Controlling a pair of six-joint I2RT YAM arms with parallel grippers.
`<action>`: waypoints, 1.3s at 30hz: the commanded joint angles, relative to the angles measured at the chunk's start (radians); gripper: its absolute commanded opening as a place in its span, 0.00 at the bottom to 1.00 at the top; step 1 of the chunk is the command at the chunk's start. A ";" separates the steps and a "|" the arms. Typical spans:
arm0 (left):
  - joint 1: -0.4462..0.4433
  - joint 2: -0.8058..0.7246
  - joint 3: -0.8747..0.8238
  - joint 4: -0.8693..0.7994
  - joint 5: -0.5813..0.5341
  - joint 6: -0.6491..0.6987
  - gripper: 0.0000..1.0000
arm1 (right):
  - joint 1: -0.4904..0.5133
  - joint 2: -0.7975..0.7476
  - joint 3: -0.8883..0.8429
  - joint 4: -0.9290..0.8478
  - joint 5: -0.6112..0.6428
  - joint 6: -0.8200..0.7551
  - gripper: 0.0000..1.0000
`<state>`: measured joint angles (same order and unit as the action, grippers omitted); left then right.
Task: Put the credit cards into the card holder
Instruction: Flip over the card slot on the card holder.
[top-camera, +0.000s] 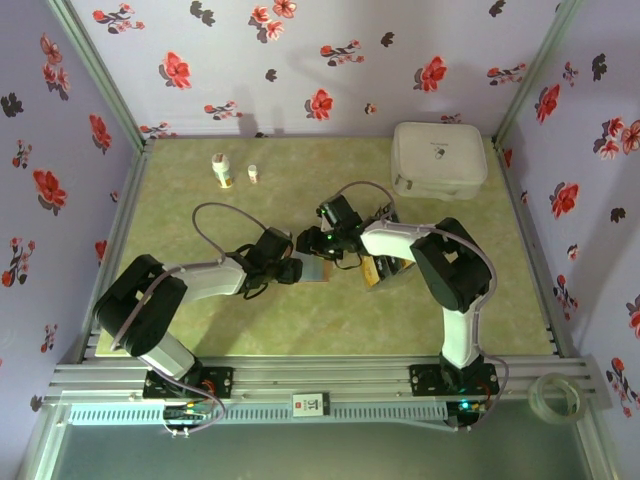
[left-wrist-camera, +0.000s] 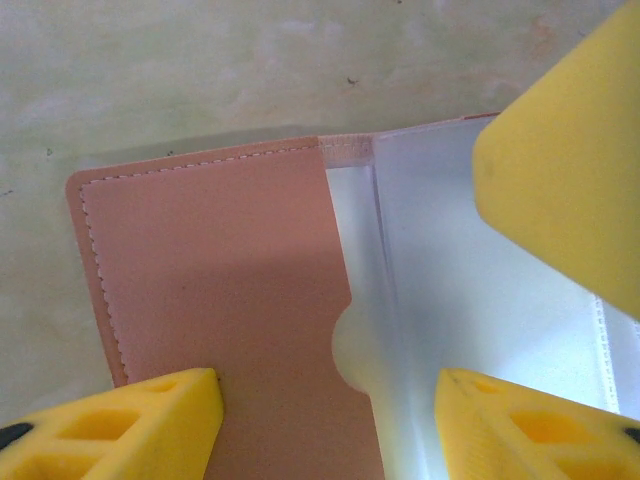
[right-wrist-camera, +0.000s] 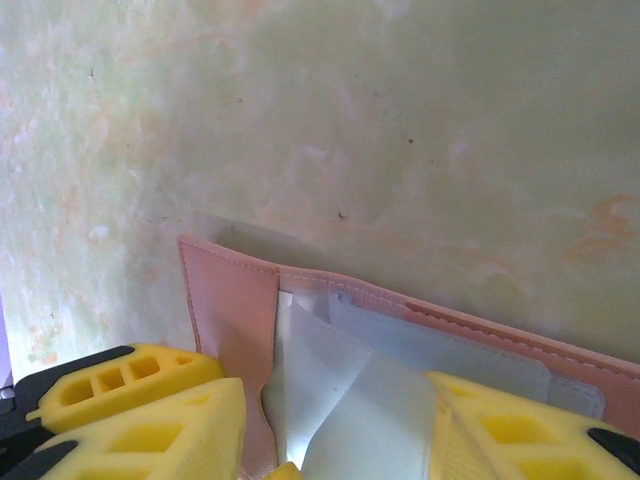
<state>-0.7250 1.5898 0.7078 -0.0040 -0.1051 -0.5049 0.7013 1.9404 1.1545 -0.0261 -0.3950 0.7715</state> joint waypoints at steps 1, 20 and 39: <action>-0.004 0.055 -0.033 -0.070 0.001 -0.001 0.60 | 0.009 0.011 -0.006 0.026 -0.026 0.024 0.48; 0.162 -0.442 -0.121 -0.128 0.024 -0.152 1.00 | 0.098 0.083 0.165 -0.030 -0.023 0.063 0.50; 0.309 -0.486 -0.088 -0.281 0.132 -0.105 1.00 | 0.126 0.141 0.284 -0.060 0.034 0.098 0.51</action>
<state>-0.4244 1.0843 0.5789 -0.2417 -0.0105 -0.6415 0.8257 2.1319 1.4151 -0.0528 -0.3908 0.8650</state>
